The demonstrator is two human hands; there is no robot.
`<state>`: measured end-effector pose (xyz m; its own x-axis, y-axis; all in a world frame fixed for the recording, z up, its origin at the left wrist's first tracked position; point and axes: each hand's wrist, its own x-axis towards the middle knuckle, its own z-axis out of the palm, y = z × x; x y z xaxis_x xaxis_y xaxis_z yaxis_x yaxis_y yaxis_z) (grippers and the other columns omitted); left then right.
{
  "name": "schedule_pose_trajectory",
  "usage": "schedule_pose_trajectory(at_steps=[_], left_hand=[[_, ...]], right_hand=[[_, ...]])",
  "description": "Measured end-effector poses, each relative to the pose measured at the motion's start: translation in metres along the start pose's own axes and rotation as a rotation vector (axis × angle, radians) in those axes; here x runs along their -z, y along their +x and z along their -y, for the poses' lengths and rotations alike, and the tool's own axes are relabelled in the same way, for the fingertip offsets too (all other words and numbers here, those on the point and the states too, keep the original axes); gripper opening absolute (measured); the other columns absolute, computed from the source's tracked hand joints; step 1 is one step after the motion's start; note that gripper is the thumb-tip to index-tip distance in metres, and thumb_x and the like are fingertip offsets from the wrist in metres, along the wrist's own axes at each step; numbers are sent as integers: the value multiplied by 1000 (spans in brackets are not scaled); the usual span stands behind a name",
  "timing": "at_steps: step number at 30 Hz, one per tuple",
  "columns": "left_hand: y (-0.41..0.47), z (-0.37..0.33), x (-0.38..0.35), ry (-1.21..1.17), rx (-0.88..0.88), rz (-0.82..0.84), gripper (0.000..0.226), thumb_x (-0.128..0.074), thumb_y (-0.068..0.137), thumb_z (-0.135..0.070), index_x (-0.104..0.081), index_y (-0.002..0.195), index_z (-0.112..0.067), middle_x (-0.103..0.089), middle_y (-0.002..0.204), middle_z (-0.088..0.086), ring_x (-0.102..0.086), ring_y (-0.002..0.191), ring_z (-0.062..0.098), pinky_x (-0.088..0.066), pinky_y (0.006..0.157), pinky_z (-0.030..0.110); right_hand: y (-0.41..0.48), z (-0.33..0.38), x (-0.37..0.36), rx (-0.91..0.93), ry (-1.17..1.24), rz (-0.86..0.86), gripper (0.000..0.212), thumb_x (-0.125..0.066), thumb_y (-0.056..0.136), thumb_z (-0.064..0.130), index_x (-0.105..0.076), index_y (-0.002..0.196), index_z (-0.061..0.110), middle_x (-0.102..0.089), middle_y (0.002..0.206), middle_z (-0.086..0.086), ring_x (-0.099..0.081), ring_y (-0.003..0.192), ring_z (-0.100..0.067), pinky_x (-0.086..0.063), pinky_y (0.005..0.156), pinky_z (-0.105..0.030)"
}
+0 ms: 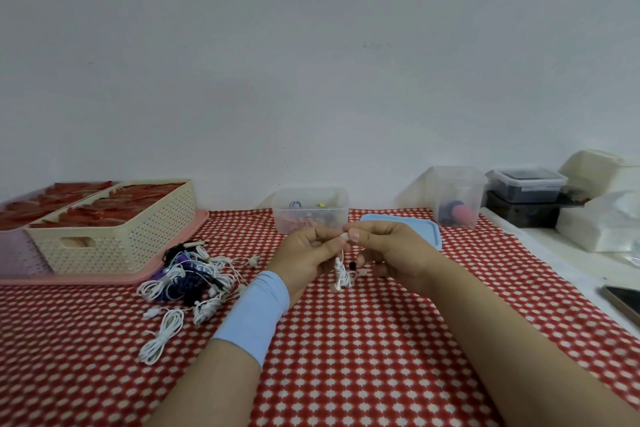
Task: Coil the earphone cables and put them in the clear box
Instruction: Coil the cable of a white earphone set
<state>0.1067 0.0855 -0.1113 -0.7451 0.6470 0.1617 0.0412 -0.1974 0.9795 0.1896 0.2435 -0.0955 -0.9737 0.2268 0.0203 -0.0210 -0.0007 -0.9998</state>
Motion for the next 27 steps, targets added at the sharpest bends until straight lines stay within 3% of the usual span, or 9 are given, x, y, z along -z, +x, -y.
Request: schedule_pose_trajectory(at_steps=[3, 7, 10, 11, 14, 16, 22, 27], left_hand=[[1, -3, -5, -75, 11, -51, 6, -67, 87, -5, -68, 93, -6, -73, 84, 7, -68, 75, 14, -57, 79, 32], [2, -4, -2, -99, 13, -68, 16, -67, 88, -3, -63, 103, -3, -74, 95, 13, -70, 82, 19, -58, 77, 33], [2, -6, 0, -86, -30, -109, 25, -67, 87, 1, -62, 111, -6, -73, 102, 15, -72, 86, 24, -59, 77, 36], [2, -6, 1, -82, -41, -115, 29, -67, 87, 3, -63, 113, -10, -73, 101, 13, -73, 88, 24, -59, 75, 35], [-1, -9, 5, -23, -58, -123, 36, -68, 85, 6, -67, 114, -15, -75, 98, 7, -73, 89, 22, -60, 71, 32], [-2, -9, 8, 76, -67, -159, 32, -72, 82, 6, -71, 106, -15, -74, 101, 11, -74, 88, 23, -61, 70, 33], [-2, -10, 10, 210, -64, -233, 23, -78, 79, -3, -73, 101, -9, -76, 85, 10, -74, 73, 24, -62, 67, 36], [-2, -10, 9, 241, -68, -227, 27, -76, 80, -1, -72, 106, -11, -76, 86, 6, -73, 69, 22, -62, 65, 35]], right_hand=[[-2, 4, 1, 48, -180, -42, 21, -67, 94, 37, -77, 108, 25, -77, 102, 6, -60, 63, -10, -36, 52, -22], [-10, 7, -1, 109, -340, 57, 21, -65, 93, 10, -77, 107, 21, -77, 85, -4, -64, 62, -8, -45, 52, -15], [-10, 5, -2, 134, -409, 142, 21, -71, 90, 9, -77, 107, 19, -78, 89, -9, -72, 80, -13, -57, 82, -25], [-10, 4, -2, 129, -405, 134, 18, -73, 90, 11, -78, 106, 17, -78, 87, -4, -72, 79, -10, -56, 82, -24], [-12, 8, -2, 100, -424, 89, 14, -73, 92, 22, -79, 98, 12, -72, 68, 11, -60, 54, 7, -43, 54, -6], [-13, 9, 0, 92, -448, 60, 18, -69, 93, 28, -78, 88, 14, -65, 55, 16, -53, 44, 8, -37, 44, -6], [-10, 7, 1, 44, -423, 49, 35, -67, 95, 34, -75, 61, 31, -55, 49, 12, -37, 46, -9, -31, 48, -25], [-8, 4, 5, 6, -425, 66, 15, -72, 92, 30, -82, 85, 21, -58, 63, -2, -39, 51, -13, -30, 48, -25]])
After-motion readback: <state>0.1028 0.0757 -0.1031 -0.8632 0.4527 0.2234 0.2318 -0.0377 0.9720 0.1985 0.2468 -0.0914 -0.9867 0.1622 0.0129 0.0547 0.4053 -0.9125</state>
